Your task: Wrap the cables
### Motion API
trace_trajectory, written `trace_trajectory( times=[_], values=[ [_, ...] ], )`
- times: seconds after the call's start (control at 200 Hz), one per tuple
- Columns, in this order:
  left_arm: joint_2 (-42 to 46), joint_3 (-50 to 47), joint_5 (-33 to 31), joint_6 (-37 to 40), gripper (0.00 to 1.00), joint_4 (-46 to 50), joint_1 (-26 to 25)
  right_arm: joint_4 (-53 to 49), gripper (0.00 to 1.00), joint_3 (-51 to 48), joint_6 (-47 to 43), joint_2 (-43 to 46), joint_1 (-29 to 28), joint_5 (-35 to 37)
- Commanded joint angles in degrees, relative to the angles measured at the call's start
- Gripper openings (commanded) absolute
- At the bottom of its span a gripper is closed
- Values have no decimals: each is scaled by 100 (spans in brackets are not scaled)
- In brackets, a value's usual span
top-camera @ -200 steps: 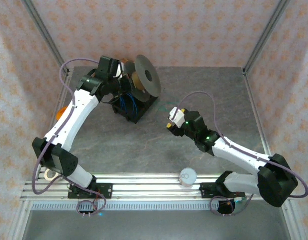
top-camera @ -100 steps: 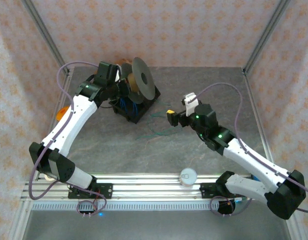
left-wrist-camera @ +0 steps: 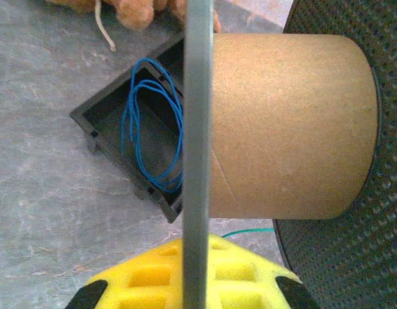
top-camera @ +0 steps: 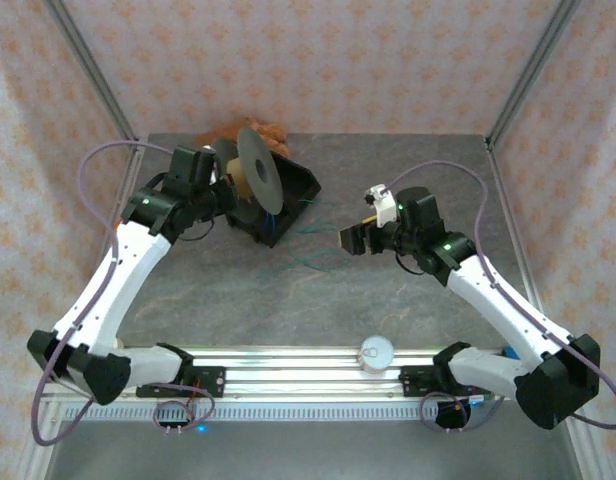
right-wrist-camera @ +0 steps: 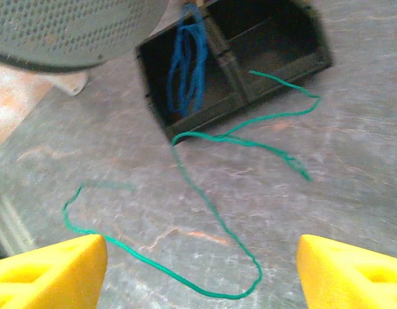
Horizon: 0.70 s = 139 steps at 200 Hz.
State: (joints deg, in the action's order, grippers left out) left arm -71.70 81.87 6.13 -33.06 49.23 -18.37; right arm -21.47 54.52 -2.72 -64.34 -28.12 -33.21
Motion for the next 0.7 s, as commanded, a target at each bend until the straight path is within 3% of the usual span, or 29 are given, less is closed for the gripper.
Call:
trace_trajectory(
  times=[0.0,0.075,0.15,0.2,0.39,0.556,0.611,0.691],
  values=[
    [291,-37,-496,50,0,187,12,-322,68,199,-664,-283,-5,-1093],
    [446,-161,-509,0,0,312,9,-364,65,201,-1265,-325,-102,-1291],
    [576,-326,-452,-58,0,371,9,-398,65,243,-1835,-540,-320,-670],
    [639,-426,-428,-88,0,405,9,-419,65,331,-2095,-702,-356,-621],
    [763,-632,-530,-81,0,566,5,-819,64,881,-2752,-1574,-634,-781],
    [829,-678,-548,-58,0,660,18,-370,64,770,-2849,-1709,-779,-1004],
    [841,-712,-560,-53,0,671,18,-506,56,937,-2947,-1916,-850,-873],
    [842,-772,-539,-65,0,690,18,-718,36,1198,-3065,-2256,-897,-857]
  ],
)
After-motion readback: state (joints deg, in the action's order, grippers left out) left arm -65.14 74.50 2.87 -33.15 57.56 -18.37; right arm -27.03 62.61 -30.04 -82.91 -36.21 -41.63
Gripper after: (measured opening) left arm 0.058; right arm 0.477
